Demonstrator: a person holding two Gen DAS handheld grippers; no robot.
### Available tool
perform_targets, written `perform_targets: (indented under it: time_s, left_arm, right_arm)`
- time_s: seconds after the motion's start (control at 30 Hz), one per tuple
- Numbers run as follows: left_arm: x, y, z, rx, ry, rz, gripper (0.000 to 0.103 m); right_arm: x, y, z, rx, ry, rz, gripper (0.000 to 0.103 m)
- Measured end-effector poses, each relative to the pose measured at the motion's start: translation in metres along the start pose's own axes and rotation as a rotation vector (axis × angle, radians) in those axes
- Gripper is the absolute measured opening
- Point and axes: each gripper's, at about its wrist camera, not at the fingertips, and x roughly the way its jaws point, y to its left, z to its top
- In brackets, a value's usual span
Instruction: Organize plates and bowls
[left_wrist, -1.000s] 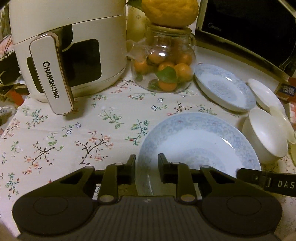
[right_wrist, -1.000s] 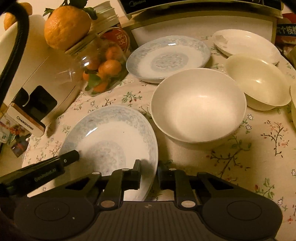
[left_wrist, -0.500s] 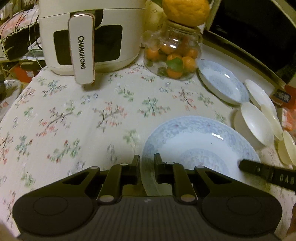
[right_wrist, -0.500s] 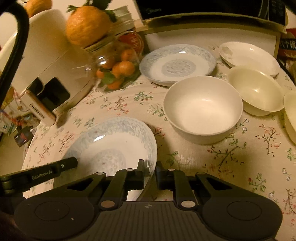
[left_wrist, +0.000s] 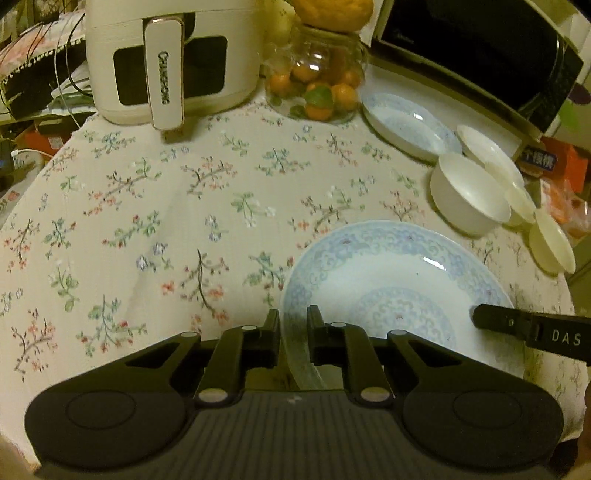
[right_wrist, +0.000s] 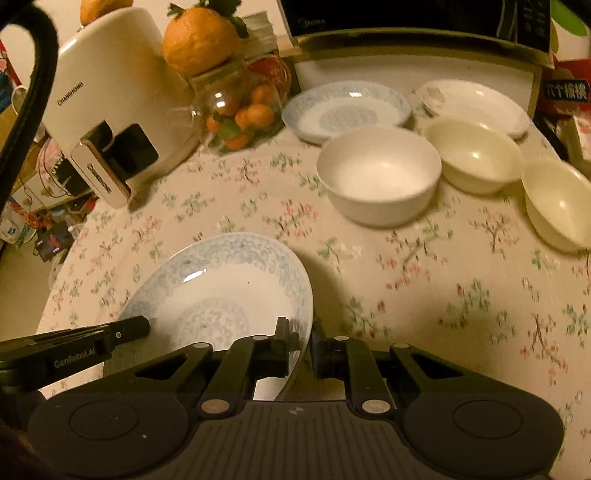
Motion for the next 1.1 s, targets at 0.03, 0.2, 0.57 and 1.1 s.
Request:
perform_targets:
  time_s: [0.03, 0.2, 0.57, 1.1]
  left_arm:
    - [0.0, -0.002, -0.003, 0.005, 0.003, -0.004, 0.012]
    - [-0.004, -0.013, -0.012, 0.029, 0.002, -0.031, 0.012]
    - [0.005, -0.018, -0.013, 0.062, 0.007, -0.002, 0.012]
    - [0.003, -0.016, -0.007, 0.047, 0.031, -0.019, 0.016]
  right_arm:
    - [0.0, -0.001, -0.002, 0.001, 0.002, -0.002, 0.012]
    - [-0.007, -0.011, -0.008, 0.013, -0.004, -0.01, 0.012]
    - [0.004, -0.022, -0.017, 0.032, 0.037, -0.021, 0.017]
    - [0.006, -0.027, -0.017, 0.065, 0.079, -0.02, 0.02]
